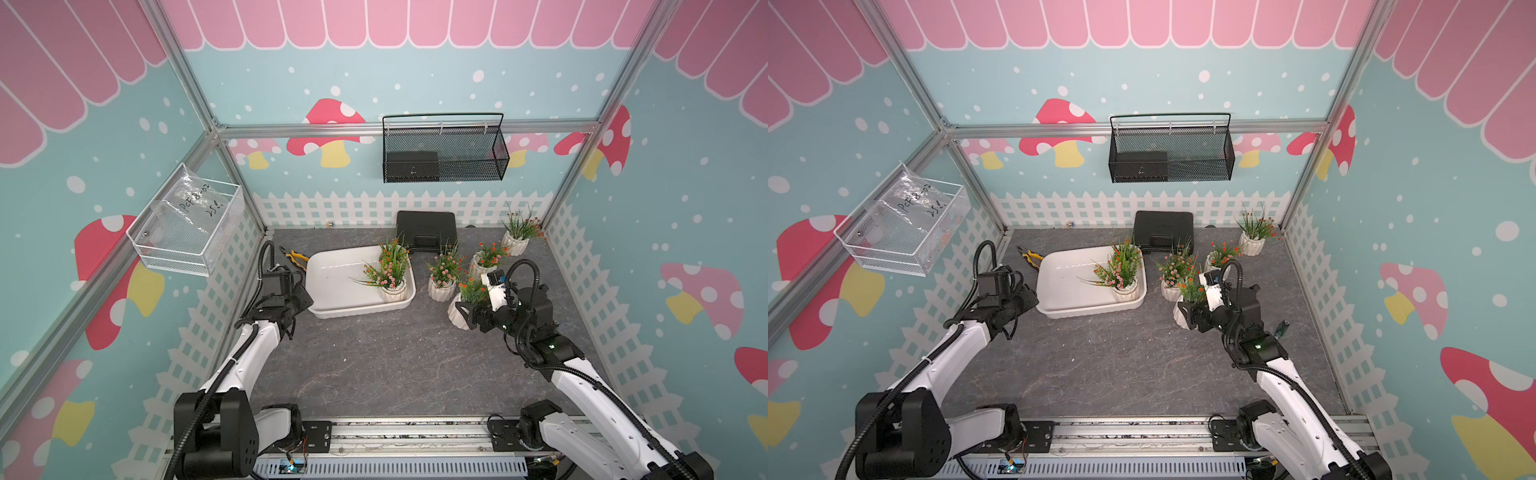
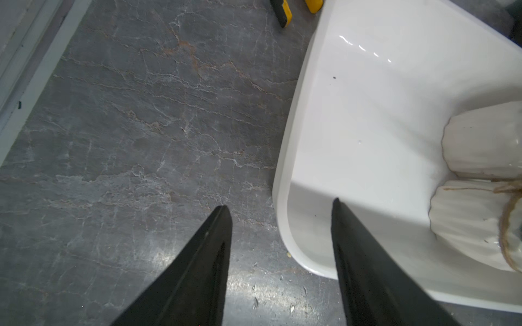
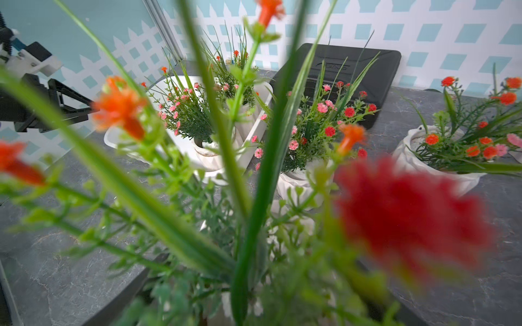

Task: Put the potted gypsophila into the storage box
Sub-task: Move the storage box to the center of the board.

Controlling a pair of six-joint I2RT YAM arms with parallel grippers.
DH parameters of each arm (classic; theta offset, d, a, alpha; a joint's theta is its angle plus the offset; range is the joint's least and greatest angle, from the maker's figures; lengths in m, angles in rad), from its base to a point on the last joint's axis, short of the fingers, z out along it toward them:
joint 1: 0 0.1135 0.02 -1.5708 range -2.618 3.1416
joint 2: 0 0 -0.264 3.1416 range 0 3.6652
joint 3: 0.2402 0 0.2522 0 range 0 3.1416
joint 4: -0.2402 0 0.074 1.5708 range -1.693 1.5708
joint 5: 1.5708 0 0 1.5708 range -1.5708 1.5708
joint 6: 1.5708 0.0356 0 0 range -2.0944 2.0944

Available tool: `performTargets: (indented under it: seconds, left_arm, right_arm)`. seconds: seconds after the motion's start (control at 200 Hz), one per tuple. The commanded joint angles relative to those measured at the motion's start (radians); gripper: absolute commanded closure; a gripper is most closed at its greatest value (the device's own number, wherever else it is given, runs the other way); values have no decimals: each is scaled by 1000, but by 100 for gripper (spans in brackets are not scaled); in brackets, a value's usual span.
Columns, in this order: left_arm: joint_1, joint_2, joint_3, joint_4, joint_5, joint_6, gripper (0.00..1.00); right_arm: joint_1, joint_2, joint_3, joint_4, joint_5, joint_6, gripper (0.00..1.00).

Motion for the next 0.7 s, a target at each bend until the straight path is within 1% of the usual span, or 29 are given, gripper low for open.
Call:
performTargets:
  seconds: [0.0, 0.095, 0.205, 0.325, 0.49, 0.625, 0.695]
  left_arm:
    - [17, 39, 24, 49, 24, 67, 42]
    - [17, 83, 33, 86, 63, 84, 42]
    - [18, 147, 56, 90, 101, 98, 43]
    - [18, 203, 77, 91, 112, 103, 45]
    - [18, 263, 97, 94, 147, 113, 53]
    - [16, 278, 90, 92, 165, 127, 62]
    - [16, 275, 84, 85, 171, 134, 68]
  right_arm:
    - [7, 9, 43, 88, -58, -32, 30]
    - [7, 19, 45, 94, -73, -42, 30]
    - [8, 17, 47, 108, -90, -39, 31]
    - [9, 15, 46, 122, -98, -32, 31]
    - [9, 26, 52, 122, -92, -33, 31]
    - [9, 39, 63, 121, -84, -34, 31]
    - [9, 48, 73, 116, -80, -36, 31]
